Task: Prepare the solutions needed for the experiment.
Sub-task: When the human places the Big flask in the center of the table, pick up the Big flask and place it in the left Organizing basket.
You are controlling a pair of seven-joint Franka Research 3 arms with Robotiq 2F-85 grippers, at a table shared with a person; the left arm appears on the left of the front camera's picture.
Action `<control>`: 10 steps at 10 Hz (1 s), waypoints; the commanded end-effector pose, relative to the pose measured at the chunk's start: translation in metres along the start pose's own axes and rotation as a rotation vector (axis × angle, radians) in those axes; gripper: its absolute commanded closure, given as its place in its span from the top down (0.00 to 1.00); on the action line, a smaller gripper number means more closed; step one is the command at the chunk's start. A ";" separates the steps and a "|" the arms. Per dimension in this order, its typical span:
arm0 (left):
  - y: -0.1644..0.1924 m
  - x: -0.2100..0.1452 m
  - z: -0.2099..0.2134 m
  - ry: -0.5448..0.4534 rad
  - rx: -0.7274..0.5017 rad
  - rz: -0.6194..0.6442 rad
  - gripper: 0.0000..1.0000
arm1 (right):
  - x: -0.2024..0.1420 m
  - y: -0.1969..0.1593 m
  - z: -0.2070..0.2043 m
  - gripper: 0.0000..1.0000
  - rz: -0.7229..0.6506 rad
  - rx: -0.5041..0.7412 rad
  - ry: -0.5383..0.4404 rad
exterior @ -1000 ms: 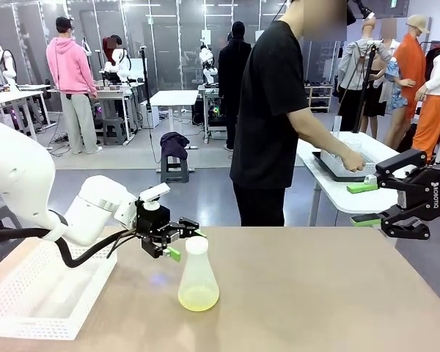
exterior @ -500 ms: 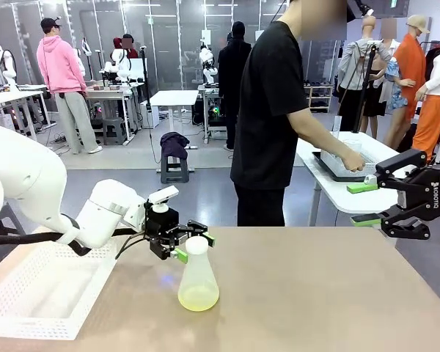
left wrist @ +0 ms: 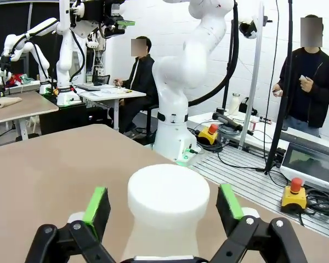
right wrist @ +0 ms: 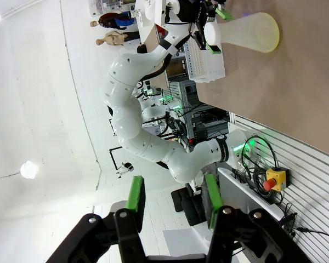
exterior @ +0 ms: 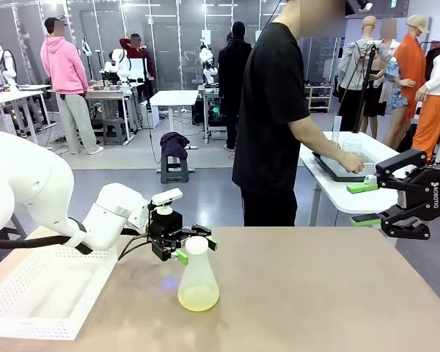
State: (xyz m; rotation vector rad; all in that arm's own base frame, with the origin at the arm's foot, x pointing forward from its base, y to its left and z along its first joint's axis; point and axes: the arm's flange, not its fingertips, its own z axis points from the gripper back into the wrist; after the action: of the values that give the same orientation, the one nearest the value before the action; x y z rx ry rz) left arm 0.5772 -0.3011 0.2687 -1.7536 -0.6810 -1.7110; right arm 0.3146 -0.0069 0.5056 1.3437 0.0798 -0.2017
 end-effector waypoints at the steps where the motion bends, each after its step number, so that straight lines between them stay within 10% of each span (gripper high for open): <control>1: 0.008 0.000 0.003 0.025 -0.053 0.022 1.00 | 0.001 0.002 0.000 0.55 0.011 0.016 0.002; 3: 0.008 -0.001 0.002 0.041 -0.073 0.033 0.98 | 0.001 0.002 0.000 0.55 0.011 0.016 0.002; 10: 0.011 -0.003 0.004 0.033 -0.070 0.061 0.21 | 0.001 0.002 0.000 0.55 0.011 0.016 0.002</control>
State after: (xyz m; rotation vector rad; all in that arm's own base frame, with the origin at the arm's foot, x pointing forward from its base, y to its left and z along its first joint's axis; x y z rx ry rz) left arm 0.5812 -0.3049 0.2665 -1.7428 -0.6023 -1.7496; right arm 0.3146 -0.0069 0.5056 1.3438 0.0798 -0.2017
